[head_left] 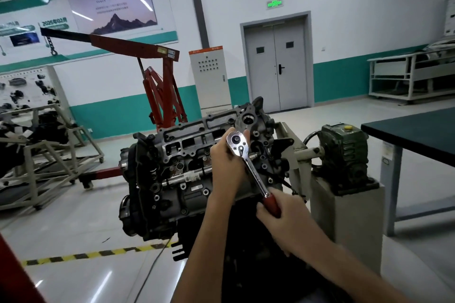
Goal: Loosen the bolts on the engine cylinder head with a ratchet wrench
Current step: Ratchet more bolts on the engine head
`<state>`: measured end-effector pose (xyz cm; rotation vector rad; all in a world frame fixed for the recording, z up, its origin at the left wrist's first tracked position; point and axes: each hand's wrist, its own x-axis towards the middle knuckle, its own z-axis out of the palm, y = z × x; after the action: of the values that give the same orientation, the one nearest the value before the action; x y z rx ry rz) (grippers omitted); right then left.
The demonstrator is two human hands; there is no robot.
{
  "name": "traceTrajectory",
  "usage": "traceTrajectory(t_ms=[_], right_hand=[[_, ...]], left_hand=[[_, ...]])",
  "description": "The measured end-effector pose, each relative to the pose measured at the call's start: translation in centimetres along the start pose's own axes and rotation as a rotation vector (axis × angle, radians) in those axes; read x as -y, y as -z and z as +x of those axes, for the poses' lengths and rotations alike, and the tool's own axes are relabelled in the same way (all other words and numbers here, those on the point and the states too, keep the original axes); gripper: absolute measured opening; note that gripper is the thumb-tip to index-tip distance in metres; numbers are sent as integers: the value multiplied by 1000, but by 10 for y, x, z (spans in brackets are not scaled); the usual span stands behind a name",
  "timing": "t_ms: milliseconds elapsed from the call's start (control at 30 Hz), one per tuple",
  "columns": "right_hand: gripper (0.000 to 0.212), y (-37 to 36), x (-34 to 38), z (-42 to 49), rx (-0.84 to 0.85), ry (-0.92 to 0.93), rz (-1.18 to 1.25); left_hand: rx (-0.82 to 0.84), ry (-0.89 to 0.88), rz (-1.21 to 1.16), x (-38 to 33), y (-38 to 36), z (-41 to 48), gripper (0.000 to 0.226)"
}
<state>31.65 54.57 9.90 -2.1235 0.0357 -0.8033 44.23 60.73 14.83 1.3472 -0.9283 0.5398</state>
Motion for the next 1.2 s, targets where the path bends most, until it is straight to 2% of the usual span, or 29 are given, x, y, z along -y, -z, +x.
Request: traceTrajectory(t_ms=[167,233,300,367,433,533,633,733,900,1000,1067,1133,1200], right_hand=[[18,83,-11,54,315,170,-428],[14,106,-3,77,276,253,-659],[14,109,-1,81,202,264,-773],[20,88,-8,59,192,157,-669],[27,46,-10,24,130,24,-407],[32,-19,4,-9,-62,-34,-81],[22,-53,18,-17,-70,-45,93],[24,-34,7,-10,-52,-7,-8],[12,61,-13,36,186,199,-495],[14,98,-3,71,96,341,-816],[15,97,-3,72,76,319,-831],[12,77,-9,50,111,211,-671],[17,41,-11,21,51,101,-462]], left_hand=[[67,38,15,-1,7,1,42],[73,51,27,-3,8,1,39],[60,47,30,-4,11,1,38],[38,11,30,-3,14,0,40],[6,-22,49,-3,10,-3,33],[-65,32,29,-7,-1,-7,31],[-95,51,-20,-6,1,-7,36],[-108,168,-86,-4,5,-2,34],[-46,160,-11,-4,8,-3,31],[-15,142,-46,-8,10,-2,19],[1,125,-37,-9,12,-3,23],[-2,78,2,-10,13,-6,29],[-43,23,59,-11,10,-10,35]])
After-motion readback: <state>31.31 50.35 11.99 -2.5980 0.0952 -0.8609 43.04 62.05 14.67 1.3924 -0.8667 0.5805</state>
